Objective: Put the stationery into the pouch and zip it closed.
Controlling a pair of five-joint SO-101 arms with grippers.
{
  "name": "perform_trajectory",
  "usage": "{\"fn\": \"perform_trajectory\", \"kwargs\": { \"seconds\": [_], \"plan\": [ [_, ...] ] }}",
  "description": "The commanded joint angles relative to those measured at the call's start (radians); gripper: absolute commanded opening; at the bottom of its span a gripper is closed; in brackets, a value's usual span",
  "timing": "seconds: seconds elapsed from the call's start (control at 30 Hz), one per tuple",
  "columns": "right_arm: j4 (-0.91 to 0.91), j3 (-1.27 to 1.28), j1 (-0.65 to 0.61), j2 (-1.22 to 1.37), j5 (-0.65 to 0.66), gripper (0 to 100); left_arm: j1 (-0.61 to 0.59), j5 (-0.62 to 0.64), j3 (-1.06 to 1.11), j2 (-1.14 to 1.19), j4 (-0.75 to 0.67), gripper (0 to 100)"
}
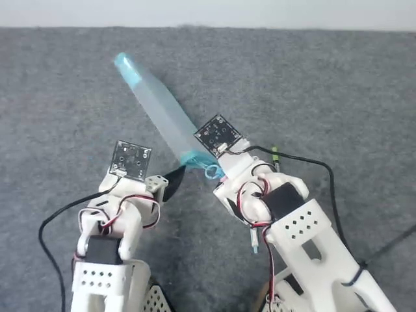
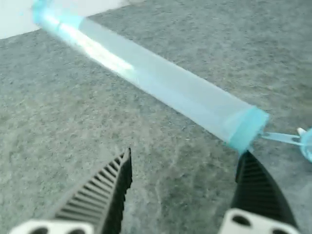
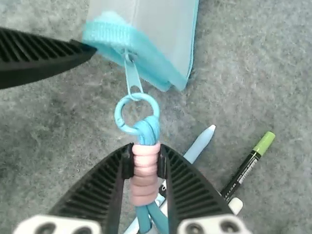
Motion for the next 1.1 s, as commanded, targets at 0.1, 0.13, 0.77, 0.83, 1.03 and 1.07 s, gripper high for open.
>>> {"fn": "perform_trajectory", "kwargs": {
  "seconds": [0.1, 0.13, 0.77, 0.83, 1.03, 1.07],
  "plan": [
    [-0.088, 0.025, 0.010, 0.056, 0.015, 0.6, -0.051, 0.005, -0.035, 0.012, -0.032, 32],
    [-0.108, 0.025, 0.010, 0.097, 0.015, 0.6, -0.051, 0.009, -0.035, 0.012, -0.032, 32],
    [-0.242, -0.044, 0.047, 0.447, 0.011, 0.6, -0.144, 0.028, -0.035, 0.018, -0.074, 32],
    [-0.220, -0.060, 0.047, 0.438, 0.008, 0.6, -0.143, 0.025, -0.033, 0.018, -0.074, 32],
    [-0.085, -0.107, 0.041, 0.252, -0.020, 0.6, -0.032, 0.021, -0.015, 0.011, -0.037, 32],
    [-0.076, -0.107, 0.041, 0.219, -0.021, 0.6, -0.011, 0.021, -0.015, 0.011, -0.031, 32]
  ]
}}
